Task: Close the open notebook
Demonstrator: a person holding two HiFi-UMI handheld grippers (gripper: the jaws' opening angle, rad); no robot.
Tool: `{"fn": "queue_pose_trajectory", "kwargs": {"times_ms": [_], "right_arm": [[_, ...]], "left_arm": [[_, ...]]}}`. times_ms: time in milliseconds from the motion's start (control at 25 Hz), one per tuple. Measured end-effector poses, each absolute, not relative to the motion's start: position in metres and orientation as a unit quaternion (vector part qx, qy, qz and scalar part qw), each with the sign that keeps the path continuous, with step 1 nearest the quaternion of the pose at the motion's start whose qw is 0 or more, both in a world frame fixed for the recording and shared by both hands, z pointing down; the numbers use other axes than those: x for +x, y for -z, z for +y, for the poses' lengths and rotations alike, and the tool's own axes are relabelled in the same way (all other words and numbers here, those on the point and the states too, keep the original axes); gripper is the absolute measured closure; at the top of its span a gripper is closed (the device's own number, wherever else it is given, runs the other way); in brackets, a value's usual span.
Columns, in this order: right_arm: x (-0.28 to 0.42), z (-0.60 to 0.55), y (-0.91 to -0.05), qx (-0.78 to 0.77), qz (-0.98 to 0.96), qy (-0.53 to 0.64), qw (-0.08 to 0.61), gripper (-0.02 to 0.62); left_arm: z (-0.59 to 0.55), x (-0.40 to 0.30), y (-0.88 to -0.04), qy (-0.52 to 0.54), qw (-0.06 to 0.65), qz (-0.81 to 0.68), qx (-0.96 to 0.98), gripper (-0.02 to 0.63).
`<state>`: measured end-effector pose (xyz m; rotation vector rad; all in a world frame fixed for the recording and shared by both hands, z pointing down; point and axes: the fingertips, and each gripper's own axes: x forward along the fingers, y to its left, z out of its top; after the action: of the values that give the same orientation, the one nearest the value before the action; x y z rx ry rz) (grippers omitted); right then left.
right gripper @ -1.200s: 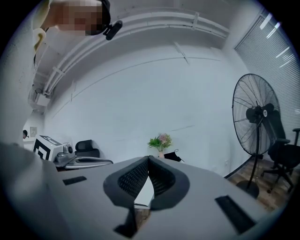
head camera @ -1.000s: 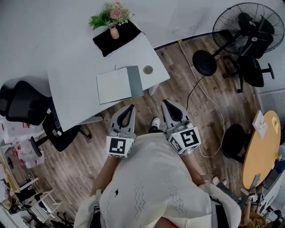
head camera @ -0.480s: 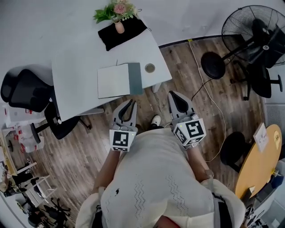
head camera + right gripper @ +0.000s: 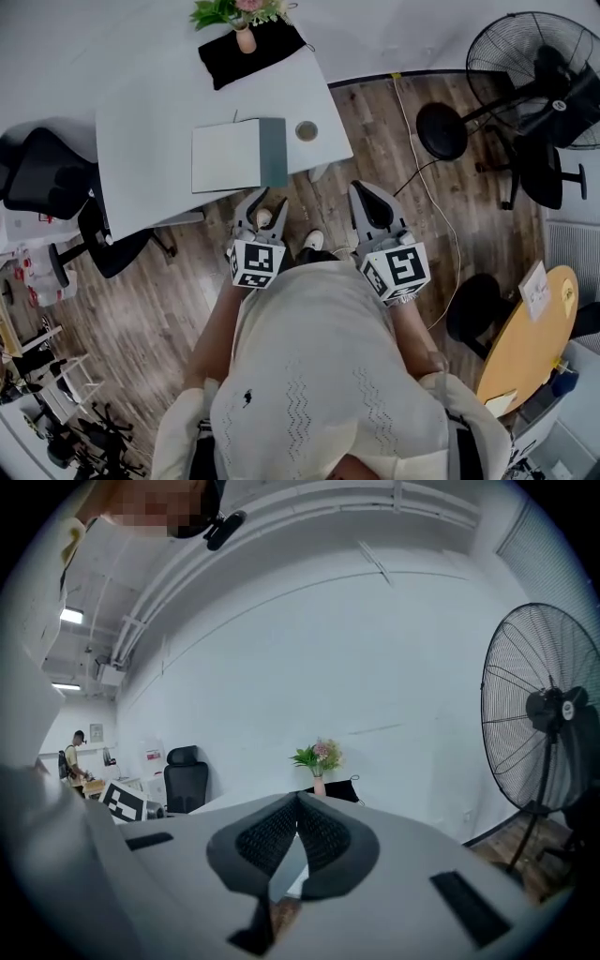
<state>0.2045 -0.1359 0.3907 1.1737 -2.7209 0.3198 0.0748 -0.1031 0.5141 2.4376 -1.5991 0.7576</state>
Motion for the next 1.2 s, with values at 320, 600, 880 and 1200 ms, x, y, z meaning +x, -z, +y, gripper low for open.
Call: {"fn": "queue_pose_trajectory", "kwargs": {"times_ms": [320, 600, 880, 1200], "right_arm": [[0.217, -0.139, -0.393, 0.434, -0.890, -0.112, 0.085, 0.594], [0.227, -0.137, -0.403, 0.468, -0.868, -0.130, 0.105, 0.594], [0.225, -0.135, -0.413, 0.499, -0.845, -0.149, 0.119, 0.594], [0.231, -0.127, -0.423, 0.529, -0.822, -0.168, 0.132, 0.594]], "left_arm": [[-0.114, 0.082, -0.582, -0.347, 0.072, -0.464, 0.812, 0.423], [-0.123, 0.076, -0.636, -0.421, 0.079, -0.442, 0.788, 0.425], [-0.131, 0.067, -0.669, -0.478, 0.068, -0.420, 0.769, 0.422], [-0.135, 0.073, -0.699, -0.537, 0.013, -0.361, 0.762, 0.420]]}}
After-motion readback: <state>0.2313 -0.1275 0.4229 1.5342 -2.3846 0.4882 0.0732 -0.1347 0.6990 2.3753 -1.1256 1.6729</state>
